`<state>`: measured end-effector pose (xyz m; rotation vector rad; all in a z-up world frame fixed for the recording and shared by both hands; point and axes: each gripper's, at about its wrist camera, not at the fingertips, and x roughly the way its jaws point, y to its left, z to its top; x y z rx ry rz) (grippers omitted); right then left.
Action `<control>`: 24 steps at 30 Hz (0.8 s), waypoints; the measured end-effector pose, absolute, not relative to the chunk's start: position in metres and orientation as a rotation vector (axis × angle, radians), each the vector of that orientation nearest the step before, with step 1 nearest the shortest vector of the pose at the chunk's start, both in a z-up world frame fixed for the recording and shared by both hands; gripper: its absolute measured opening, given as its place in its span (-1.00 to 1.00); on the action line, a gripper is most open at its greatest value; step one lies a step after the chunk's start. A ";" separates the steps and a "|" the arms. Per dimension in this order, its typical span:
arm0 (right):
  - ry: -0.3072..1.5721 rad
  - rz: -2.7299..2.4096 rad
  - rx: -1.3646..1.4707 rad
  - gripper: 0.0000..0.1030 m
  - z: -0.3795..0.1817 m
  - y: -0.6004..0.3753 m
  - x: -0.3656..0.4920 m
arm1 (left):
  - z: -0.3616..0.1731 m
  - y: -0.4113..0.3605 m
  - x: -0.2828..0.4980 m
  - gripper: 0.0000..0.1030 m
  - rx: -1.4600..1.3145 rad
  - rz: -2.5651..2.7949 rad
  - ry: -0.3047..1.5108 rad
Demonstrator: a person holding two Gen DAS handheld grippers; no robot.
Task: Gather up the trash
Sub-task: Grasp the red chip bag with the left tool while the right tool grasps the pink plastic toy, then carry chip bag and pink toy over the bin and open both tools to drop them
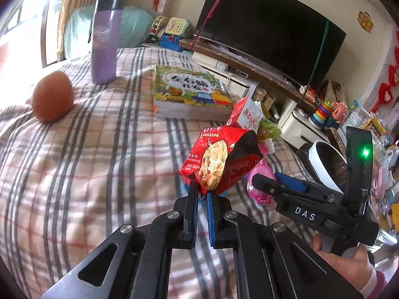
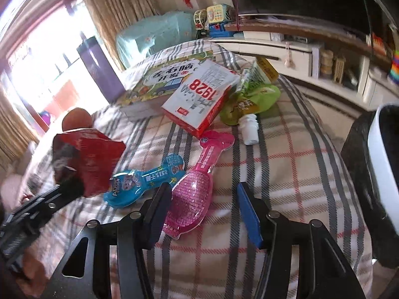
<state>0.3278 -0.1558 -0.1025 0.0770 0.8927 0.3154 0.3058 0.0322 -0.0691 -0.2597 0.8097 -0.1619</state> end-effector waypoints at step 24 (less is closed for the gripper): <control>0.778 0.315 0.212 -0.74 -0.066 -0.229 0.262 | -0.056 -0.042 0.277 -0.91 -0.243 -0.296 0.829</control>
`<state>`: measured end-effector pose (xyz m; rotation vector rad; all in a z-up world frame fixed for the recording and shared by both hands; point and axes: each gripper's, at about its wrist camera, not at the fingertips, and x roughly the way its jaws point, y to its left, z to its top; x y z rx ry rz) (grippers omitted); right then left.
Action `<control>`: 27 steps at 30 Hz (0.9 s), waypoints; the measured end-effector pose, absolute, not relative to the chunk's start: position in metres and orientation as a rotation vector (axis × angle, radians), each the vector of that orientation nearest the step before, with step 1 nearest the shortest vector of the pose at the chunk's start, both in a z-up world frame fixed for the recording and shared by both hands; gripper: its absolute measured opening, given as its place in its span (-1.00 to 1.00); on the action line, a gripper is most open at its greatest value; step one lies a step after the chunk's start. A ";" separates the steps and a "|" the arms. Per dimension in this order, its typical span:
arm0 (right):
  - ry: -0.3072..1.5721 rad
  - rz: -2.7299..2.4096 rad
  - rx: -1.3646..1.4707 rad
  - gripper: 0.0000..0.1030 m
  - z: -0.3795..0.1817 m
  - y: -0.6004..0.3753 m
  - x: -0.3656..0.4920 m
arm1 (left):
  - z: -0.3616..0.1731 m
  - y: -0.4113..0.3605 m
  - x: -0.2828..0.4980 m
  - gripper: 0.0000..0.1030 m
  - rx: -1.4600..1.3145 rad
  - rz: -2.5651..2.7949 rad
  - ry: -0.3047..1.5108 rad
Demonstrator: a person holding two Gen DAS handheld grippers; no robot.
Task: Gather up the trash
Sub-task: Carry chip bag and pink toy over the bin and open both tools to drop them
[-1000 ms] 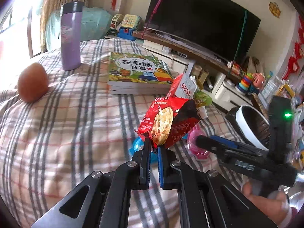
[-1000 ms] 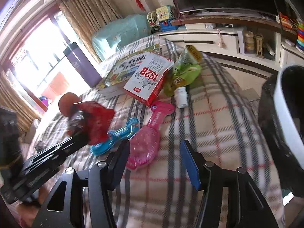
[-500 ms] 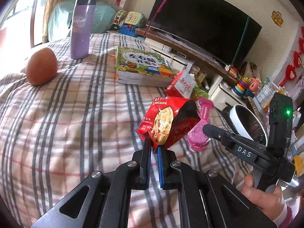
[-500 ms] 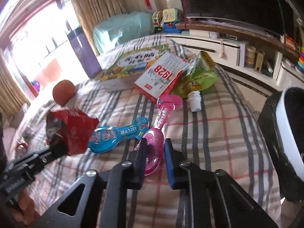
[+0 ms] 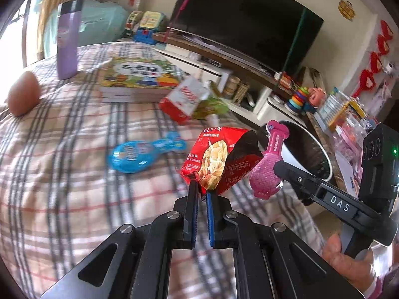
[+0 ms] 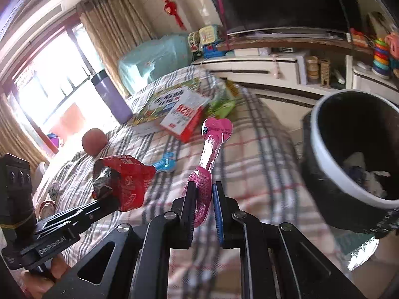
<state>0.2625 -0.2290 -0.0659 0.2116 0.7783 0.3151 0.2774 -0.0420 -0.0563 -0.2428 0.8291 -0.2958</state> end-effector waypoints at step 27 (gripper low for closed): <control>0.679 0.087 0.331 -0.74 -0.041 -0.390 0.232 | -0.045 -0.183 0.330 -0.90 -0.087 -0.481 0.826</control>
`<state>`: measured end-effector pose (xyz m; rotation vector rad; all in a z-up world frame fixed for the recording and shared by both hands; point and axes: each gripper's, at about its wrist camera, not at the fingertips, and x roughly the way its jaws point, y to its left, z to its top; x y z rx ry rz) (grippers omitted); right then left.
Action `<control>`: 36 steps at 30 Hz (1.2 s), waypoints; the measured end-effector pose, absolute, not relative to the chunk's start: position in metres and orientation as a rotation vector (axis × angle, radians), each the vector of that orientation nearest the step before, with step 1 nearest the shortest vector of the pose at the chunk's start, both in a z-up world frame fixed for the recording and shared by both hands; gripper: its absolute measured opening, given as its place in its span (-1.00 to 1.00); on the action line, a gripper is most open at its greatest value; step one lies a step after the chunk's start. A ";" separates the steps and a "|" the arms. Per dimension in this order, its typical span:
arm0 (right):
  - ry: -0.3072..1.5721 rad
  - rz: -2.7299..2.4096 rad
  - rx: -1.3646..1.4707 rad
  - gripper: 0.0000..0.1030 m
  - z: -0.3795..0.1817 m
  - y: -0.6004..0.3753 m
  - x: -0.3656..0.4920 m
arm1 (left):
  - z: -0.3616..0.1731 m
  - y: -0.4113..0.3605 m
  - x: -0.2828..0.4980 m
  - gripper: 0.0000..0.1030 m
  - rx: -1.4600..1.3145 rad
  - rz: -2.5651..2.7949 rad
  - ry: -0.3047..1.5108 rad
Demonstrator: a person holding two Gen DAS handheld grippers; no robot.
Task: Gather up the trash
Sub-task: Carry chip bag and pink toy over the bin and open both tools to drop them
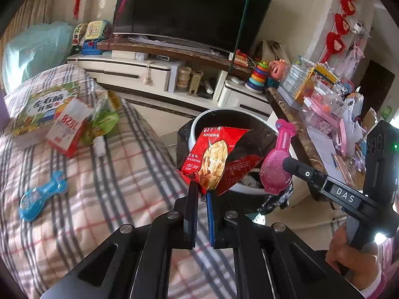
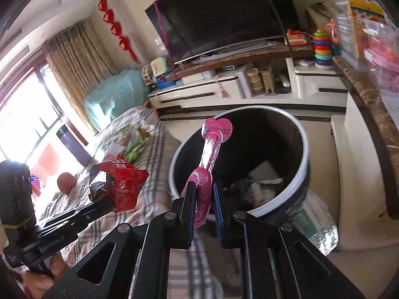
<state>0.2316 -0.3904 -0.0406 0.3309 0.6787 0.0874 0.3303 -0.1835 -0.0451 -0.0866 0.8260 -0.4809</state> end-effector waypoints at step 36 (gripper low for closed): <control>0.724 0.016 0.322 -0.73 -0.049 -0.437 0.266 | -0.061 -0.252 0.392 -0.87 -0.013 -0.518 0.860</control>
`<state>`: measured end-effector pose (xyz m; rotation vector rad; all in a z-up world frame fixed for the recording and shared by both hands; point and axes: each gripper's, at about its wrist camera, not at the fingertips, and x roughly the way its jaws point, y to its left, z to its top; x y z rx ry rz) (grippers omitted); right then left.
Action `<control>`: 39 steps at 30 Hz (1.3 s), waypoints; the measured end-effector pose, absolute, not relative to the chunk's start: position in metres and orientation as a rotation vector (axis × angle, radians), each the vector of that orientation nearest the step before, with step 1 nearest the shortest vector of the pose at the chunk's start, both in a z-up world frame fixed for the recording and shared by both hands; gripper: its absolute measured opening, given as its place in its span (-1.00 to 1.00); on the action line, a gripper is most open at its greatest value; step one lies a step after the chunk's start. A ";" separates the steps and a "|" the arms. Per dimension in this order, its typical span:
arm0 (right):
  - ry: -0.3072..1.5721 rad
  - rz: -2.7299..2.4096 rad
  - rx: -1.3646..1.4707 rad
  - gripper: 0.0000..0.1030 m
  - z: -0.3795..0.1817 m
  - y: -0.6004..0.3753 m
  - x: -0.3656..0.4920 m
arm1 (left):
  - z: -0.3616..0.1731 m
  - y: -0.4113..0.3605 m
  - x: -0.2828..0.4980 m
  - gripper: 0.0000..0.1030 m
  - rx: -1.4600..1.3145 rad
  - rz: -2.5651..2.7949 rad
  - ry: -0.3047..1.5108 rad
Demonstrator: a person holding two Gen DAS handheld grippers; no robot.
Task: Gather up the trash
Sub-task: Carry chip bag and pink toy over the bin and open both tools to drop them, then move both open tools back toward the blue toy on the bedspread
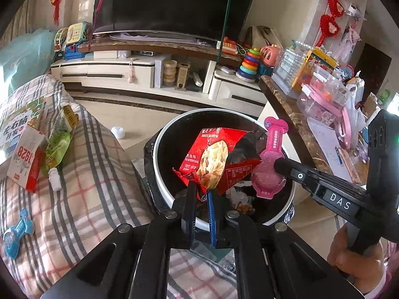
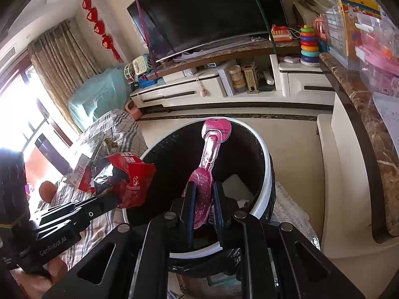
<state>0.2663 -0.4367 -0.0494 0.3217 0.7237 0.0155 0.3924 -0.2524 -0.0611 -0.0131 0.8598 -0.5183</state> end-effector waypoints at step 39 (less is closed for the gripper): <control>0.655 0.138 0.275 0.84 -0.035 -0.355 0.226 | -0.068 -0.110 0.288 0.36 -0.145 -0.293 0.844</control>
